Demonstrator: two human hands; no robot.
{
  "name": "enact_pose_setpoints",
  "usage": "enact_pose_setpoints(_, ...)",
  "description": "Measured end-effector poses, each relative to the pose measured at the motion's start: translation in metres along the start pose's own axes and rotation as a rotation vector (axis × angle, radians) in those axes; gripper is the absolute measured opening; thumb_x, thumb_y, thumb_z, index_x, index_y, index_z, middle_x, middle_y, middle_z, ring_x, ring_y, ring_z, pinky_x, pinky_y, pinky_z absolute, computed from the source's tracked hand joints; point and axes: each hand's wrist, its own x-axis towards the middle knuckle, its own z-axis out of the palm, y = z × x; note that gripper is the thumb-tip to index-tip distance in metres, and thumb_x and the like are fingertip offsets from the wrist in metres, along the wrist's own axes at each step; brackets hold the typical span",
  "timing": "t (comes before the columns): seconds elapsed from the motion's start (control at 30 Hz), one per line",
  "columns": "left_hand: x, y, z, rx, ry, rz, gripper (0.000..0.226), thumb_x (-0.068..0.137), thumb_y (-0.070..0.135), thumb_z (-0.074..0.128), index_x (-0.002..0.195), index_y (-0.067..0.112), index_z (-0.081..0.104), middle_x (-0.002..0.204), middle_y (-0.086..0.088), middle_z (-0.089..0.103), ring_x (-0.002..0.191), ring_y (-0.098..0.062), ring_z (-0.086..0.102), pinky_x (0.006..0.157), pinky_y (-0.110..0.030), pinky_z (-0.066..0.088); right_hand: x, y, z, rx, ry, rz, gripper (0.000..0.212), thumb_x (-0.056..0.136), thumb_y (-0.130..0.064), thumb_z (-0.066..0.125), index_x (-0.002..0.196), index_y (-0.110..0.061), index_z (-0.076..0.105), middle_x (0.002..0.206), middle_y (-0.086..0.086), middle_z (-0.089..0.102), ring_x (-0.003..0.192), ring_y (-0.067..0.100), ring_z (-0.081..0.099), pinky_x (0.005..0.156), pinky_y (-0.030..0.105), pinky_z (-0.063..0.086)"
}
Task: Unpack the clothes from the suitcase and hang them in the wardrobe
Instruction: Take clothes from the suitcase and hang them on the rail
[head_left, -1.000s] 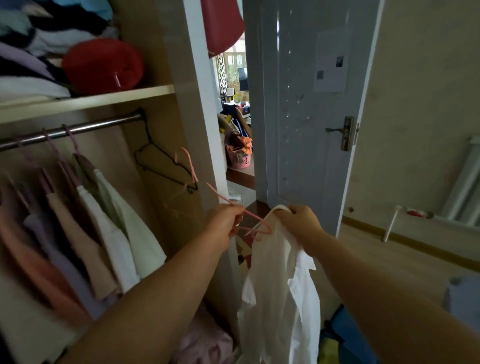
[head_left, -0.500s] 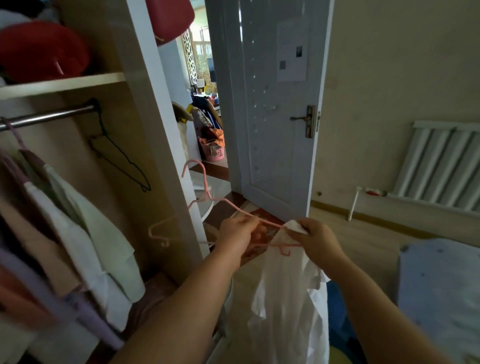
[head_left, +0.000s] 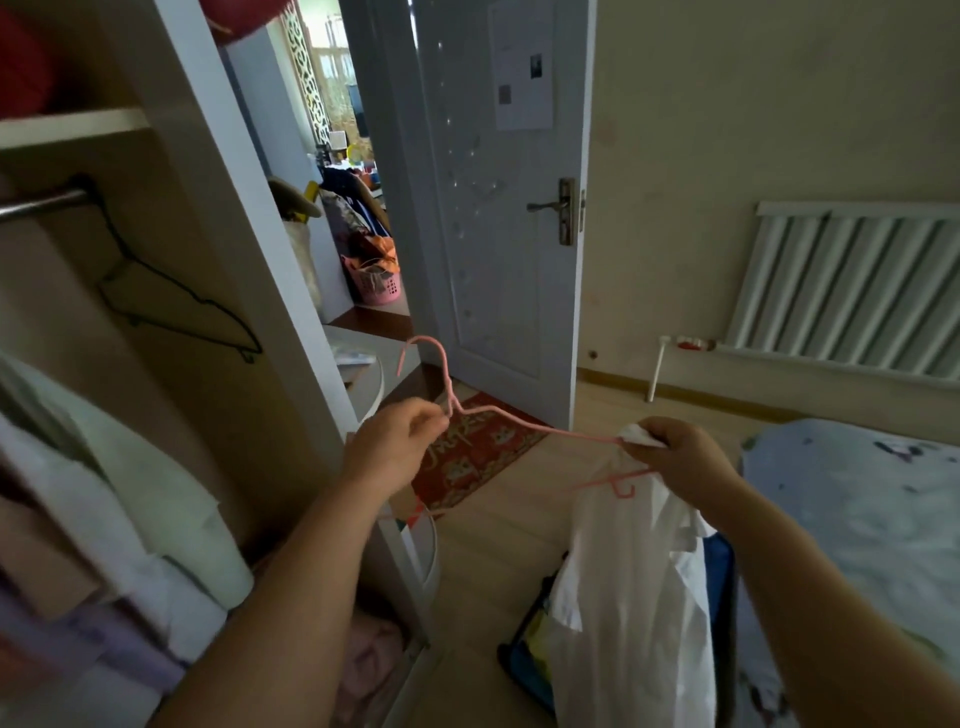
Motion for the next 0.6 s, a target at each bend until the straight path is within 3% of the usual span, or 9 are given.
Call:
enact_pose_setpoints(0.13, -0.003, 0.008, 0.007, -0.16, -0.141, 0.031, 0.014, 0.094, 0.028, 0.055, 0.089, 0.025, 0.067, 0.09, -0.003, 0.069, 0.084, -0.017, 0.063, 0.083, -0.038, 0.053, 0.005, -0.001, -0.014, -0.091, -0.042, -0.031, 0.013, 0.087, -0.021, 0.065, 0.074, -0.022, 0.062, 0.068, -0.003, 0.059, 0.064, 0.011, 0.053, 0.056, 0.022, 0.038)
enact_pose_setpoints(0.23, -0.006, 0.014, 0.013, -0.378, -0.054, -0.007, 0.02, 0.094, 0.024, 0.055, 0.082, 0.029, 0.069, 0.08, -0.004, 0.065, 0.076, -0.019, 0.057, 0.073, -0.034, 0.047, 0.008, -0.003, -0.021, -0.036, -0.012, -0.024, 0.01, 0.086, -0.023, 0.067, 0.082, -0.014, 0.07, 0.074, 0.005, 0.064, 0.067, 0.012, 0.055, 0.052, 0.011, 0.037)
enact_pose_setpoints(0.3, -0.007, 0.023, 0.017, -0.403, 0.006, 0.013, 0.019, 0.094, 0.027, 0.055, 0.083, 0.028, 0.071, 0.079, -0.005, 0.066, 0.073, -0.02, 0.057, 0.071, -0.035, 0.046, 0.013, -0.006, -0.025, 0.053, 0.097, 0.006, 0.013, 0.084, -0.026, 0.07, 0.086, -0.014, 0.075, 0.079, 0.009, 0.07, 0.072, 0.015, 0.059, 0.061, 0.019, 0.043)
enact_pose_setpoints(0.37, -0.009, 0.036, 0.018, -0.423, 0.033, 0.065, 0.019, 0.094, 0.027, 0.054, 0.086, 0.026, 0.072, 0.08, -0.003, 0.068, 0.076, -0.02, 0.061, 0.073, -0.036, 0.049, 0.018, -0.009, -0.03, -0.007, 0.215, 0.009, 0.017, 0.082, -0.031, 0.07, 0.087, -0.016, 0.076, 0.079, 0.009, 0.071, 0.073, 0.02, 0.063, 0.064, 0.028, 0.045)
enact_pose_setpoints(0.5, -0.012, 0.056, 0.016, -0.423, 0.038, 0.12, 0.02, 0.095, 0.026, 0.053, 0.089, 0.022, 0.072, 0.077, 0.009, 0.066, 0.08, -0.011, 0.062, 0.073, -0.029, 0.05, 0.03, -0.015, -0.044, -0.019, 0.244, 0.004, 0.019, 0.085, -0.03, 0.066, 0.092, -0.014, 0.076, 0.08, 0.007, 0.071, 0.079, 0.023, 0.064, 0.065, 0.028, 0.041)
enact_pose_setpoints(0.6, -0.012, 0.058, 0.021, -0.352, 0.034, 0.162, 0.018, 0.094, 0.026, 0.055, 0.086, 0.024, 0.072, 0.083, 0.008, 0.07, 0.083, -0.012, 0.064, 0.077, -0.034, 0.051, 0.035, -0.02, -0.057, 0.011, 0.286, 0.031, 0.022, 0.089, -0.03, 0.061, 0.1, -0.015, 0.073, 0.086, 0.002, 0.066, 0.088, 0.023, 0.062, 0.071, 0.026, 0.038)
